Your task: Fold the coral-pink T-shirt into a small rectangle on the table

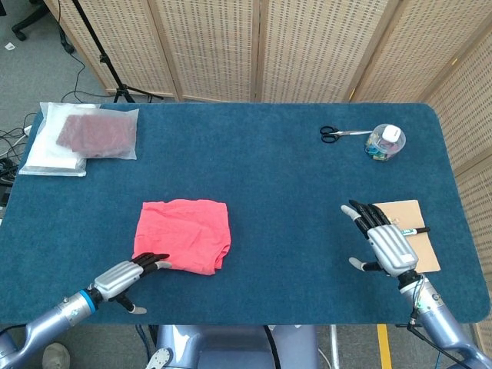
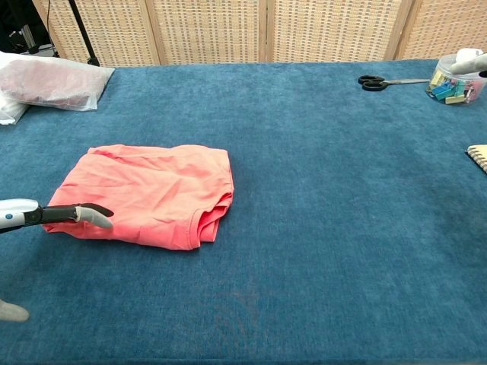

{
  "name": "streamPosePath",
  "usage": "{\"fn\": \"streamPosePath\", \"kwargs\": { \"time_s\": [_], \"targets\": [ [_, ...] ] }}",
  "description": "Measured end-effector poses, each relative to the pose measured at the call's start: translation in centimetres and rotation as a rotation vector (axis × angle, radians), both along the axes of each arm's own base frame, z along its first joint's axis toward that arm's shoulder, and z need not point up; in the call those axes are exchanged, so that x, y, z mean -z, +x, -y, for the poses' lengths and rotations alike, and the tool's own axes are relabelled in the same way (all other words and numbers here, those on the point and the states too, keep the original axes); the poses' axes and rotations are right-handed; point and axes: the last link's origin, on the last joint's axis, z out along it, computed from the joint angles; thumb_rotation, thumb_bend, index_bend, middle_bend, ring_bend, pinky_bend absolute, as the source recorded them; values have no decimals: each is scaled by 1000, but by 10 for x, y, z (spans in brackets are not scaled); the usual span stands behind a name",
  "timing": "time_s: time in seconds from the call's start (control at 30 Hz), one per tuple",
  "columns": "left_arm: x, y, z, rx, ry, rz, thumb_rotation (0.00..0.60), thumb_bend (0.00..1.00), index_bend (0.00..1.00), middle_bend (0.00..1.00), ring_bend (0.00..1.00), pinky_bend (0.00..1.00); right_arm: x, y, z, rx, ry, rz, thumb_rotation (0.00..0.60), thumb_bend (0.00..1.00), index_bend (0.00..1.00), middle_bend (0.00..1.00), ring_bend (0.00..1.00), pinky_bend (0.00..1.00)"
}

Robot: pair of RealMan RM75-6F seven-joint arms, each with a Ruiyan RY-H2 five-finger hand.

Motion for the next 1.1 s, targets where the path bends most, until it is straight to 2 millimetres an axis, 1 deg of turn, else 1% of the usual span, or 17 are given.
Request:
{"fn": "streamPosePath", "kwargs": {
  "time_s": [0.13,0.3,0.6,0.8,0.97,1.1],
  "targets": [
    [0,-3,0,-11,9,5,600,16,0,0,0,0,0,0,0,1,-1,0,600,232,0,0,0,0],
    [-6,3,-1,3,39,58,600,12,0,0,0,0,0,0,0,1,0,1,600,234,0,0,0,0],
    [-35,16,1,25,115,167,600,0,0,0,0,0,-2,2,-1,-5,-2,8,600,231,0,0,0,0],
    [-60,23,-6,70,302,172,600,0,0,0,0,0,-6,5,-4,-22,-12,21,600,233,0,0,0,0],
    [-84,26,-8,96,527,92,600,0,0,0,0,0,-9,8,-6,-42,-24,31,600,210,0,0,0,0],
    [-104,21,-3,48,725,-21,600,0,0,0,0,0,-13,10,-9,-68,-48,33,600,183,0,0,0,0]
  ]
}}
